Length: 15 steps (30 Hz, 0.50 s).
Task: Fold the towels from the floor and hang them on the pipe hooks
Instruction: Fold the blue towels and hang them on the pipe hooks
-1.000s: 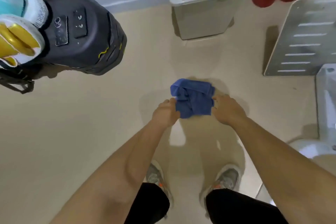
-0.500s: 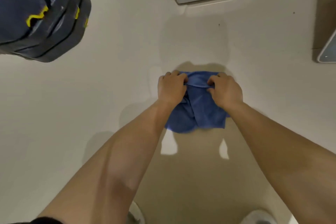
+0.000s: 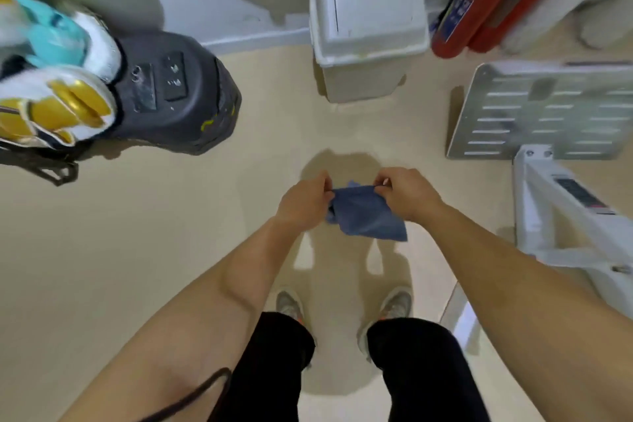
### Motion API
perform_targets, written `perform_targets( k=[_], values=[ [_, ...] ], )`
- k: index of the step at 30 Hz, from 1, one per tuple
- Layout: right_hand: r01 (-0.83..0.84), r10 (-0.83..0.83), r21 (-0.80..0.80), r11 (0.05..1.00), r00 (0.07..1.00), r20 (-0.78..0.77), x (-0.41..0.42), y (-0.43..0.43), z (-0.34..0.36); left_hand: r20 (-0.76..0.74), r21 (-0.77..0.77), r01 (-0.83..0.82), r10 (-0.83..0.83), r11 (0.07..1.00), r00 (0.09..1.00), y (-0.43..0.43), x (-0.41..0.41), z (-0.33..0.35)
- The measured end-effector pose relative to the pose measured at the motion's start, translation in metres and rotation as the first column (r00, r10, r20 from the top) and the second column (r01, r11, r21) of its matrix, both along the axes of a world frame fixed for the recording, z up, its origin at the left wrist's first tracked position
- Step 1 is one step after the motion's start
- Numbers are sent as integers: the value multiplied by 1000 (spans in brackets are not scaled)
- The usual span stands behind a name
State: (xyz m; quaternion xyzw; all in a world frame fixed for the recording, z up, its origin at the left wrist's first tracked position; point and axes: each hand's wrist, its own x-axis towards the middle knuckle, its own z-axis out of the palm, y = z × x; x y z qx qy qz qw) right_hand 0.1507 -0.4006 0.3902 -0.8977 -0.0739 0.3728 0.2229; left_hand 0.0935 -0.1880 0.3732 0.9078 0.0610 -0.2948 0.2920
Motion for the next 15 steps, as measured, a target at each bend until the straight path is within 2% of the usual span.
perform_targets(
  k=[6, 11, 15],
  values=[
    [39, -58, 119, 992, 985, 160, -7, 15, 278, 112, -115, -153, 166, 981, 980, 13, -15, 254],
    [26, -104, 242, 970, 943, 316, -21, 24, 409, 261, -289, -83, 162, 954, 952, 20, -24, 379],
    [-189, 112, 175, 966, 921, 374, -42, 42, 466, 389, -364, -8, 160, 931, 907, 17, -29, 446]
  ],
)
